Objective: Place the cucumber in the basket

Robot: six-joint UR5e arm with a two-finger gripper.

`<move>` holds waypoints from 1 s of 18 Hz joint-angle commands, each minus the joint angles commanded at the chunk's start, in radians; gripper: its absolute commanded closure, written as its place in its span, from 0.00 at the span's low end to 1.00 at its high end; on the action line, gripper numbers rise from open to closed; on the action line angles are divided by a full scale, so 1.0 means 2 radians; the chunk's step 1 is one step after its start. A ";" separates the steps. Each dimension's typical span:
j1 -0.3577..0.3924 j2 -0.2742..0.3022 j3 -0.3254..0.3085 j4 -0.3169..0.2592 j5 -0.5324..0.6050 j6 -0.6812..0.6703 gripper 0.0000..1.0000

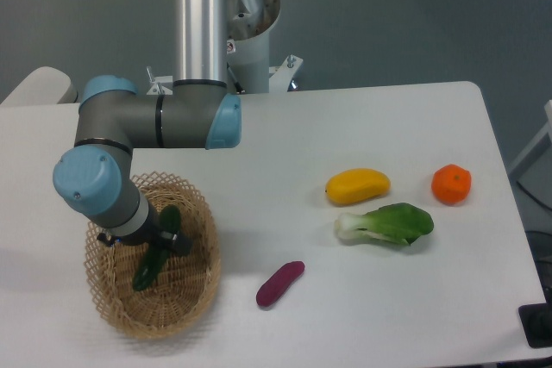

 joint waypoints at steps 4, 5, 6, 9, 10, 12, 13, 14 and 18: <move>0.028 0.008 0.019 -0.002 -0.001 0.079 0.00; 0.035 0.012 0.020 -0.001 -0.002 0.103 0.00; 0.044 0.016 0.019 -0.001 -0.002 0.133 0.00; 0.077 0.034 0.020 -0.002 -0.007 0.208 0.00; 0.090 0.037 0.022 -0.002 -0.008 0.226 0.00; 0.111 0.041 0.028 -0.001 -0.010 0.271 0.00; 0.123 0.044 0.031 -0.001 -0.014 0.290 0.00; 0.136 0.046 0.037 -0.002 -0.021 0.309 0.00; 0.179 0.063 0.042 -0.008 -0.030 0.392 0.00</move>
